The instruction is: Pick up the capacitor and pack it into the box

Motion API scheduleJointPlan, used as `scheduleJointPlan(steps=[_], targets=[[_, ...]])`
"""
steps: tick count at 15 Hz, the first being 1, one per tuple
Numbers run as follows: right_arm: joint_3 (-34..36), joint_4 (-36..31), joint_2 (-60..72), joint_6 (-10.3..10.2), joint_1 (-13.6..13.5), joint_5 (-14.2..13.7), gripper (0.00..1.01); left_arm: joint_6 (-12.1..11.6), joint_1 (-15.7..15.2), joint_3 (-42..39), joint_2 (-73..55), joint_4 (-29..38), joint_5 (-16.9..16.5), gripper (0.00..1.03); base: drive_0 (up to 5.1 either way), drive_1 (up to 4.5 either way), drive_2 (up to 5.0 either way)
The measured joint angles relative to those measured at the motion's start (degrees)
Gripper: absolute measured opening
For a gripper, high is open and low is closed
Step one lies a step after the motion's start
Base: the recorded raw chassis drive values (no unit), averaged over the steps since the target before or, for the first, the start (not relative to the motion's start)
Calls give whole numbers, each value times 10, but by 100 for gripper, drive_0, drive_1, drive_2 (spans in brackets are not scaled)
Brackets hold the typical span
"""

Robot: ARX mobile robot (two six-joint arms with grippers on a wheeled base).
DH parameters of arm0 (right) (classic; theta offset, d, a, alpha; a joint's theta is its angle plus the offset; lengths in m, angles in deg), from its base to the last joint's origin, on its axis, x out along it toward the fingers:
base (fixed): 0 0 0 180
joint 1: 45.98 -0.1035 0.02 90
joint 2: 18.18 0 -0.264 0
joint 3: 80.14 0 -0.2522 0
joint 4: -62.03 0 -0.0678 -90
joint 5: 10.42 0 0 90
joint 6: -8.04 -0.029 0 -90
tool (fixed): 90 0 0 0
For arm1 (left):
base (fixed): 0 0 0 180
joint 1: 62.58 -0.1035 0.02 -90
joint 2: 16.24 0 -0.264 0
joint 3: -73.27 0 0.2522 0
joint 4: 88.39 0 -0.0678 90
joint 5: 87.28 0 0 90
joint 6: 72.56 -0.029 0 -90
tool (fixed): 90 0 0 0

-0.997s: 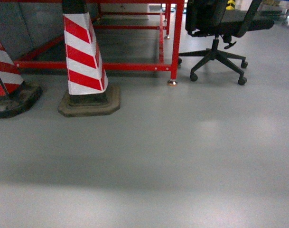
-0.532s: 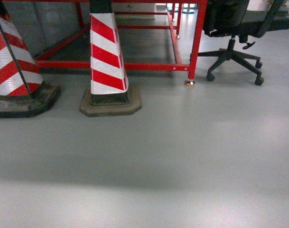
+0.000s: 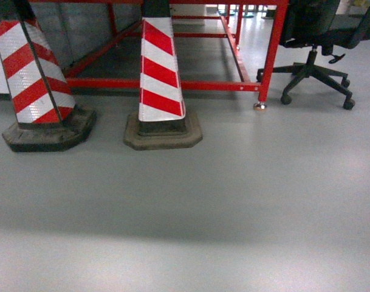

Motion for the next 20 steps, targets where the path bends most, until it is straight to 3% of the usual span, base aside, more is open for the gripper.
scheduleJointPlan(steps=[8,20], targets=[[0,0,0,0,0,2,98,0,0,0,0,-1,2,44,0,0,0],[0,-1,0,0,0,0,98,0,0,0,0,0,1,44,1,402,-401]])
